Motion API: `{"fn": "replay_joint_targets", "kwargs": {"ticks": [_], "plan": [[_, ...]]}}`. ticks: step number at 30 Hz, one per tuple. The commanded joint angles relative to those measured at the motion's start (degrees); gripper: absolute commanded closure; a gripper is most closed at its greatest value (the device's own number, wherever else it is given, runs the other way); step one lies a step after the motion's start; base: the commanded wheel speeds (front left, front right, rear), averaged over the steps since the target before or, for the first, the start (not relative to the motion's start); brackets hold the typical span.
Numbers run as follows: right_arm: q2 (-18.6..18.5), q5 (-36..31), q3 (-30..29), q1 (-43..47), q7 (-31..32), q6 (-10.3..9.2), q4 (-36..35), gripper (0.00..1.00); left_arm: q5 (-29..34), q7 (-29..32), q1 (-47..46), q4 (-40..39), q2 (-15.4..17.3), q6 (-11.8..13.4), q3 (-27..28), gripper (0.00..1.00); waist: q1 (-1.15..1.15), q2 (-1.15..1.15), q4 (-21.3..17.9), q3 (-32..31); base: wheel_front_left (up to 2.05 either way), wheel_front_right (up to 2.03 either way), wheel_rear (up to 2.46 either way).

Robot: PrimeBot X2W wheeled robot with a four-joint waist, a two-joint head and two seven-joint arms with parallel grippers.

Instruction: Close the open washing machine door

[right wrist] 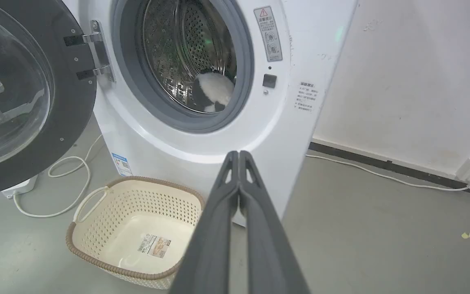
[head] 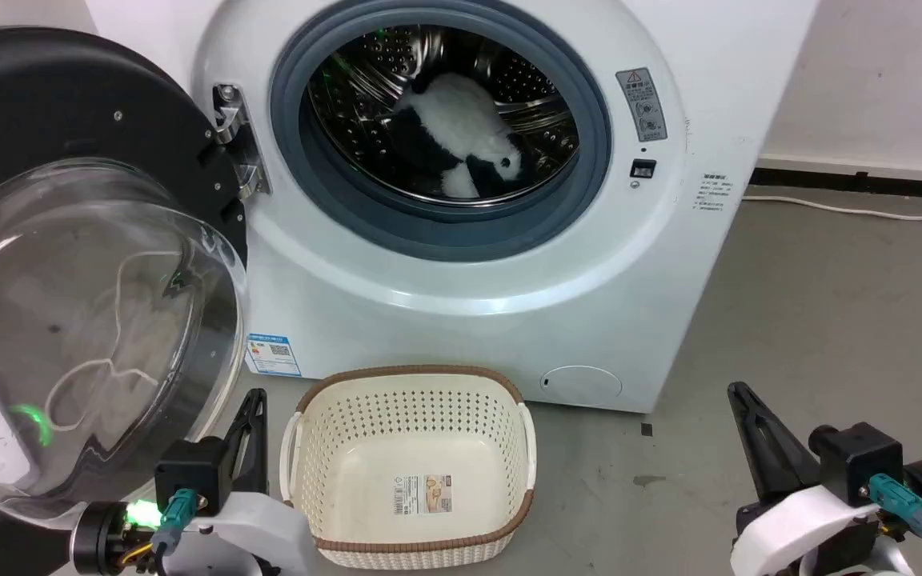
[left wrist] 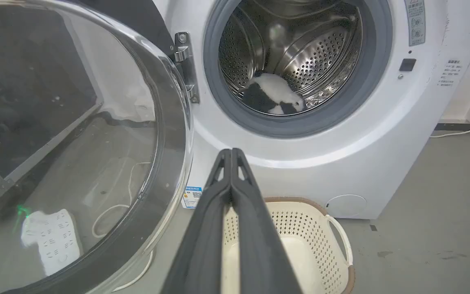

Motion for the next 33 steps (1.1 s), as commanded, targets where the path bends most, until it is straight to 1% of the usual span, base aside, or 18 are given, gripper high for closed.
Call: {"fn": "replay_joint_targets", "kwargs": {"ticks": [1,33], "plan": [[0.28,-0.42,-0.02,1.01,0.03,0.05,0.13,1.0,0.15,0.02,0.81,-0.24,-0.01,-0.25,0.14,1.0,0.0,0.0,0.0,0.0,0.0,0.0,0.0],[0.28,-0.42,-0.02,1.01,0.03,0.05,0.13,1.0,0.15,0.02,0.81,-0.24,-0.01,-0.25,0.14,1.0,0.0,0.0,0.0,0.0,0.0,0.0,0.0]]}}
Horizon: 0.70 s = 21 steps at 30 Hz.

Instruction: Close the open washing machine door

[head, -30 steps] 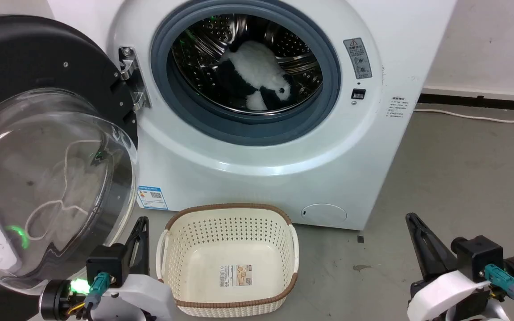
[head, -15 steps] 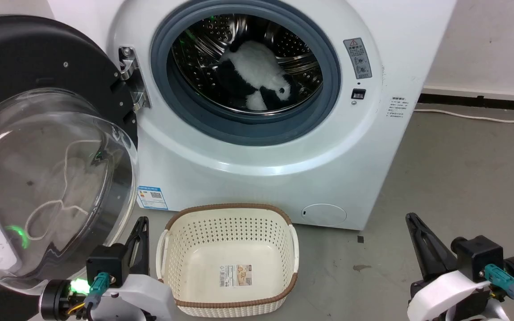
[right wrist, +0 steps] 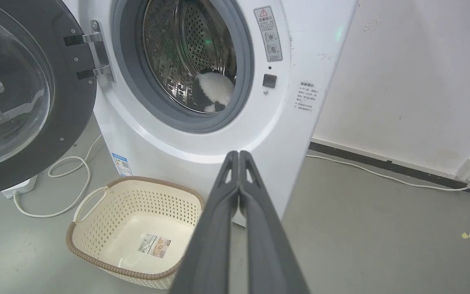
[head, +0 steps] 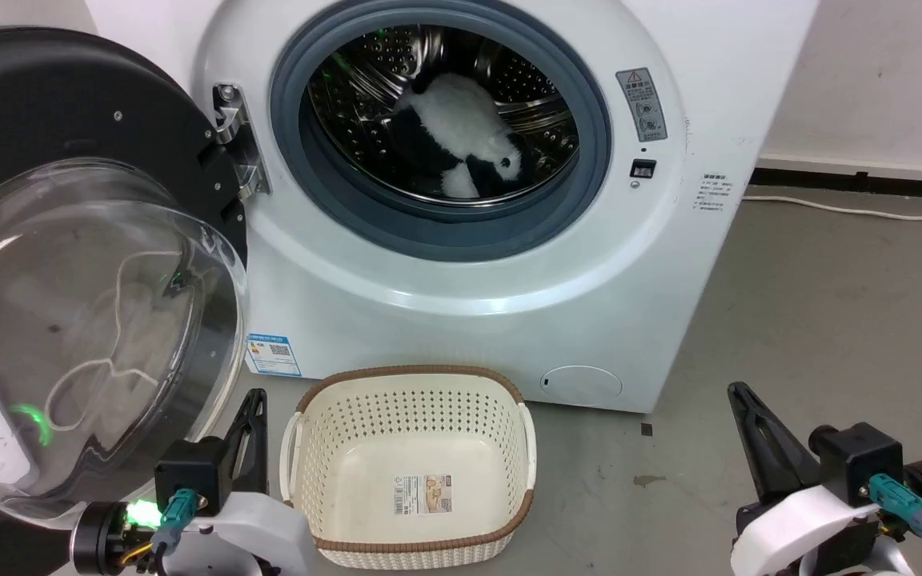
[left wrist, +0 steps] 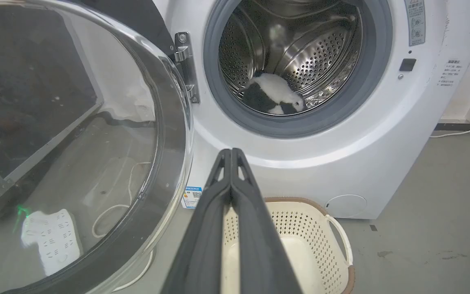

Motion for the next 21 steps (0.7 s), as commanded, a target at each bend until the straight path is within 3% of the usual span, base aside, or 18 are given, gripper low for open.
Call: {"fn": "replay_joint_targets", "kwargs": {"ticks": [1,3,4,21], "plan": [[0.28,-0.42,-0.02,1.01,0.03,0.05,0.13,1.0,0.15,0.02,0.8,-0.24,-0.01,-0.25,0.14,1.0,0.0,0.0,0.0,0.0,0.0,0.0,0.0],[0.28,-0.42,-0.02,1.01,0.03,0.05,0.13,1.0,0.15,0.02,0.8,-0.24,-0.01,-0.25,0.14,1.0,0.0,0.0,0.0,0.0,0.0,0.0,0.0],[0.0,0.04,0.0,-0.02,-0.01,0.0,0.0,0.0,-0.01,-0.01,-0.02,0.02,0.0,0.02,-0.02,0.0,0.0,0.0,0.0,0.0,0.0,0.0,0.0],[0.03,1.01,-0.62,0.74,-1.89,0.01,0.07,0.0,0.34,-1.89,-0.15,-0.15,0.54,0.41,-1.68,0.0,0.0,0.0,1.26,-0.31,0.0,0.0,0.0]]}}
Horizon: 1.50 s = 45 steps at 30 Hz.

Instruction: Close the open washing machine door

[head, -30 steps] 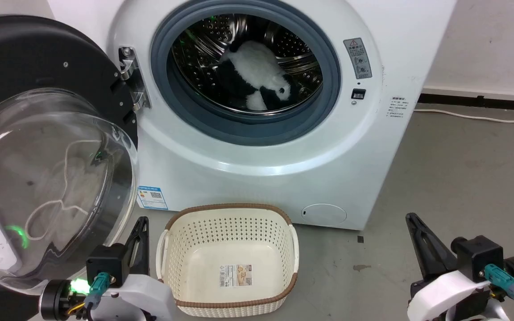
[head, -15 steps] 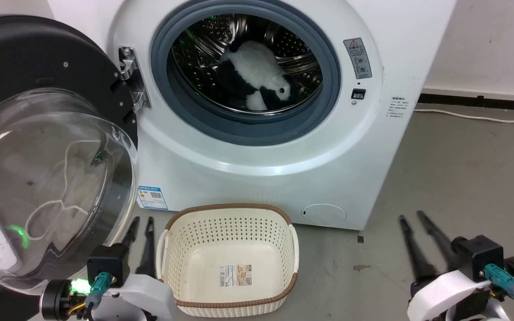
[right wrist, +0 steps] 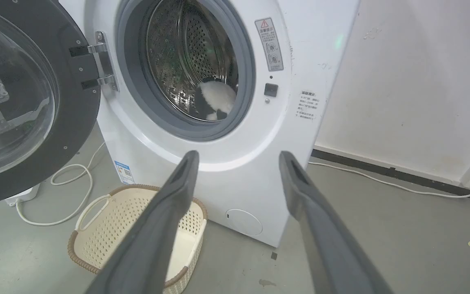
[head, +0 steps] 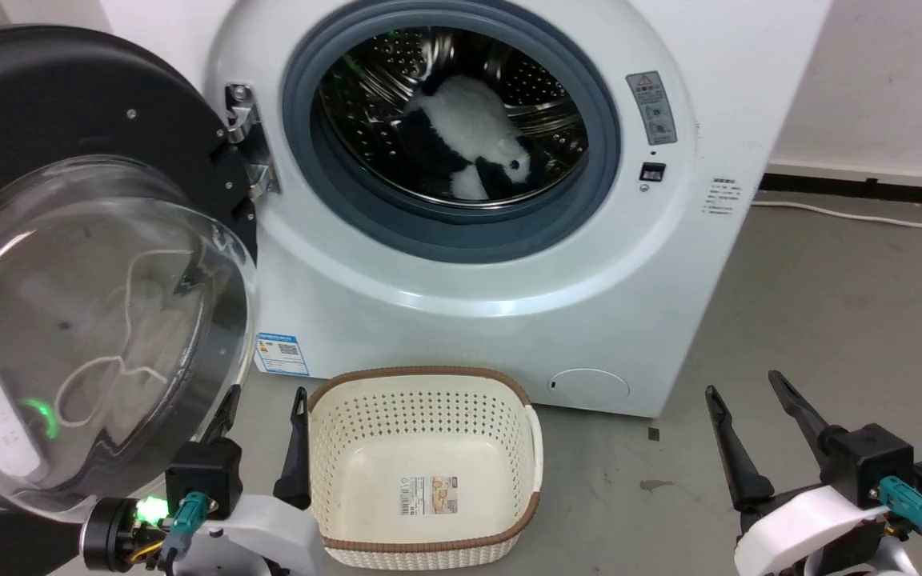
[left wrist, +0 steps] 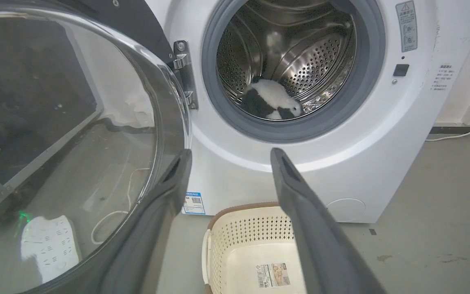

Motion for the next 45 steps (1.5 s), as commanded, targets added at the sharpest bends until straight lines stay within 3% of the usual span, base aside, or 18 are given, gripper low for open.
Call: {"fn": "replay_joint_targets", "kwargs": {"ticks": [1,16,45], "plan": [[0.04,0.45,-0.14,0.84,-0.77,0.01,0.08,0.0,0.28,-0.72,-0.09,-0.18,0.4,0.29,-0.43,0.0,-0.01,0.0,0.47,-0.13,0.0,0.0,0.0],[0.07,0.93,1.56,1.37,-2.8,0.01,0.38,0.0,0.31,-2.76,0.83,-0.91,1.91,1.43,-2.06,0.0,-0.01,0.0,6.52,-0.63,0.0,0.0,0.0],[-0.85,2.72,8.37,-2.15,-6.27,0.02,4.14,0.0,0.14,-6.23,2.89,-4.26,4.41,5.58,-3.98,0.0,-0.01,0.0,13.93,0.11,0.0,0.0,0.0]]}}
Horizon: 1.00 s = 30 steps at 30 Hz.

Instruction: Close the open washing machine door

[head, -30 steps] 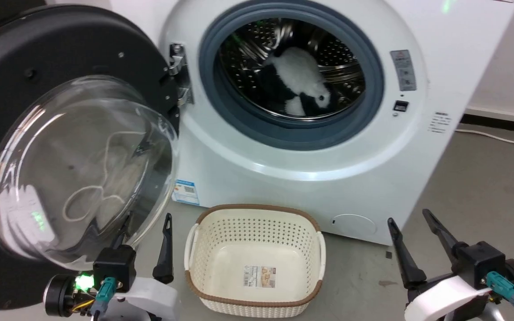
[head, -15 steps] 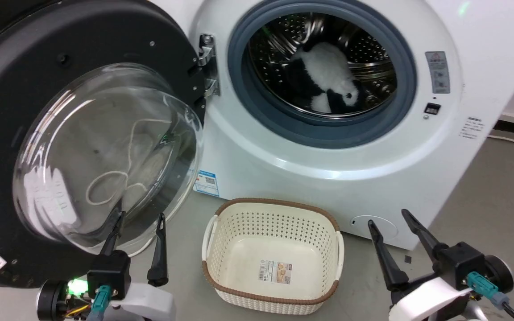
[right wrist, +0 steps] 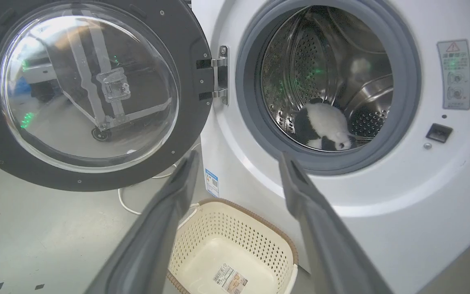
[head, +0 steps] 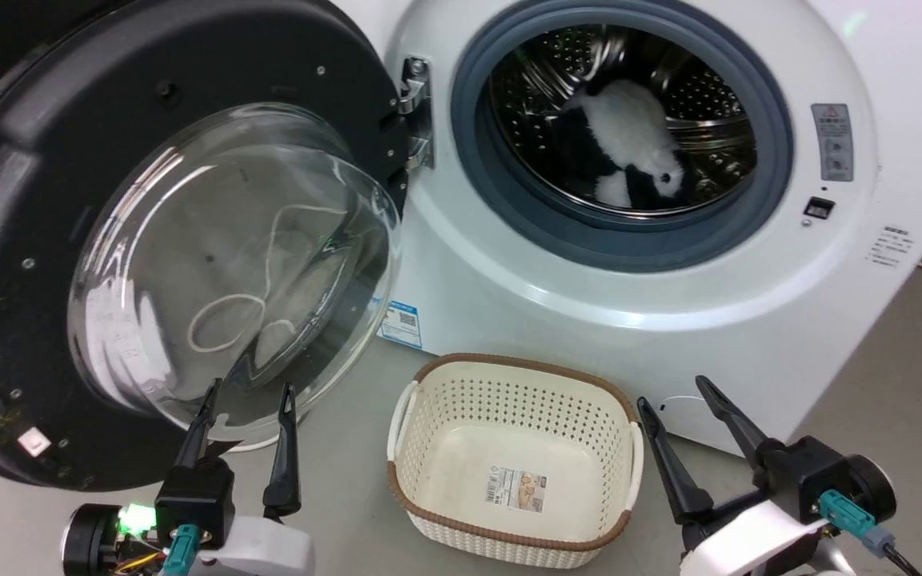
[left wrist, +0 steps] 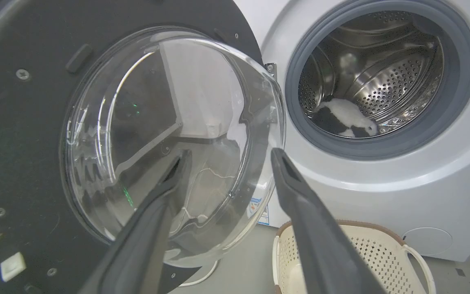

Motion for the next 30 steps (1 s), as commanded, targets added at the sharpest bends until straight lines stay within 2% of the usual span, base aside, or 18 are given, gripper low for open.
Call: {"fn": "replay_joint_targets", "kwargs": {"ticks": [1,30], "plan": [[-0.38,0.38,0.45,-0.8,-0.52,0.02,0.39,0.0,0.07,-0.61,0.69,-0.44,0.5,0.51,-0.38,0.0,0.0,0.0,0.42,-0.05,0.0,0.0,0.0],[-1.7,2.5,5.6,-1.13,-4.11,0.03,2.51,0.0,-1.16,-4.21,3.16,-2.55,2.3,4.39,-2.01,0.0,0.0,0.0,7.61,-0.09,-0.01,-0.01,-0.01]]}}
